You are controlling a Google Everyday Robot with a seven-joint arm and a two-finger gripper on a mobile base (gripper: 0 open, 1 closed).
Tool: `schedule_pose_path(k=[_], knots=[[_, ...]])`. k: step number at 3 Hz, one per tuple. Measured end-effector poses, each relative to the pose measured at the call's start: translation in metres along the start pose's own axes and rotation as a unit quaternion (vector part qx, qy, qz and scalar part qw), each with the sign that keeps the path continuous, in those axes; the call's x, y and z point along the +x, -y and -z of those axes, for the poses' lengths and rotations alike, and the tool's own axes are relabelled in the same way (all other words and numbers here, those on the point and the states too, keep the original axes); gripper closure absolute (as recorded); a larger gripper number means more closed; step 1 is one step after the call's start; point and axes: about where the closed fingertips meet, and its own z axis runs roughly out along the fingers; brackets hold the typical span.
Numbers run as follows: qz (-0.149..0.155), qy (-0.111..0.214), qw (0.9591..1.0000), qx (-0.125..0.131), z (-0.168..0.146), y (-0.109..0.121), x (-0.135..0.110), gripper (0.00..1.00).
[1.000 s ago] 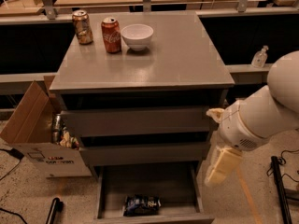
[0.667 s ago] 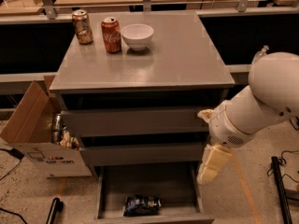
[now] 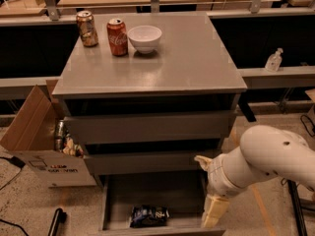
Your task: Pick blue chip bag from bottom drawer and place on counter
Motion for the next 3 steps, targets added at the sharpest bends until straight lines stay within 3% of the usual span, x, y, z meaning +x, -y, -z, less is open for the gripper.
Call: schedule_pose_path(k=[1, 2, 3], knots=[[0.004, 0.008, 0.9995, 0.032, -0.006, 0.011, 0.001, 0.00], [0.004, 0.008, 0.9995, 0.032, -0.006, 0.011, 0.001, 0.00], [0.006, 0.028, 0.9994, 0.021, -0.040, 0.024, 0.002, 0.00]])
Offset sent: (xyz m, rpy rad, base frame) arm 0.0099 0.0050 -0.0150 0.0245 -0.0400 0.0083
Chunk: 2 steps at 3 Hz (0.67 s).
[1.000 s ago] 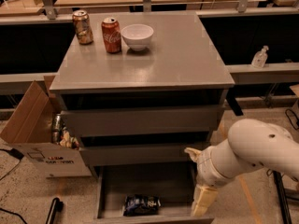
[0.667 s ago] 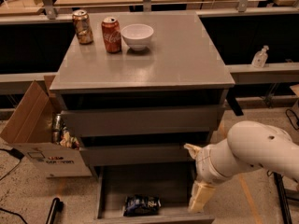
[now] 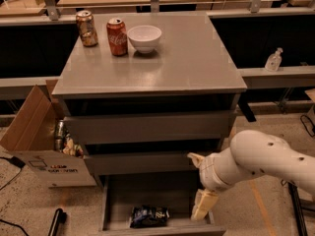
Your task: Pick blue chip bag from bottom drawer and place on counter
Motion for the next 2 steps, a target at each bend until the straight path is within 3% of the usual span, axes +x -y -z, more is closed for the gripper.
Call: schedule_pose_path(k=[2], knots=[[0.010, 0.087, 0.9961, -0.001, -0.142, 0.016, 0.013, 0.00]])
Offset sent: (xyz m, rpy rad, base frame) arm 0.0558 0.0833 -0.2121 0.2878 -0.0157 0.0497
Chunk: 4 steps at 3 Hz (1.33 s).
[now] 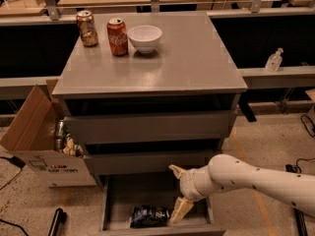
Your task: Pick blue chip bag from bottom drawer and place on counter
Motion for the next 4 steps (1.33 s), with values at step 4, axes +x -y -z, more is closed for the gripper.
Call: schedule_pose_path(k=[4], knots=[[0.012, 0.014, 0.9983, -0.055, -0.157, 0.002, 0.037, 0.24]])
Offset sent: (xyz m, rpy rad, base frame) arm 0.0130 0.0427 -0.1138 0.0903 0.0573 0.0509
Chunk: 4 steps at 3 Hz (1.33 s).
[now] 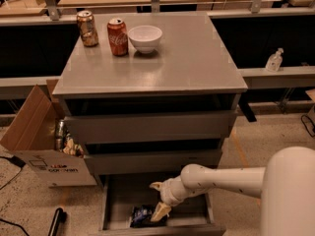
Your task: Pick blue chip bag from bottom drawer and place on counter
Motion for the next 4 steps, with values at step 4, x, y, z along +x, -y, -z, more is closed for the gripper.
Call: schedule_pose_path(k=[4], knots=[[-0.046, 0.002, 0.9982, -0.039, -0.104, 0.001, 0.074, 0.30]])
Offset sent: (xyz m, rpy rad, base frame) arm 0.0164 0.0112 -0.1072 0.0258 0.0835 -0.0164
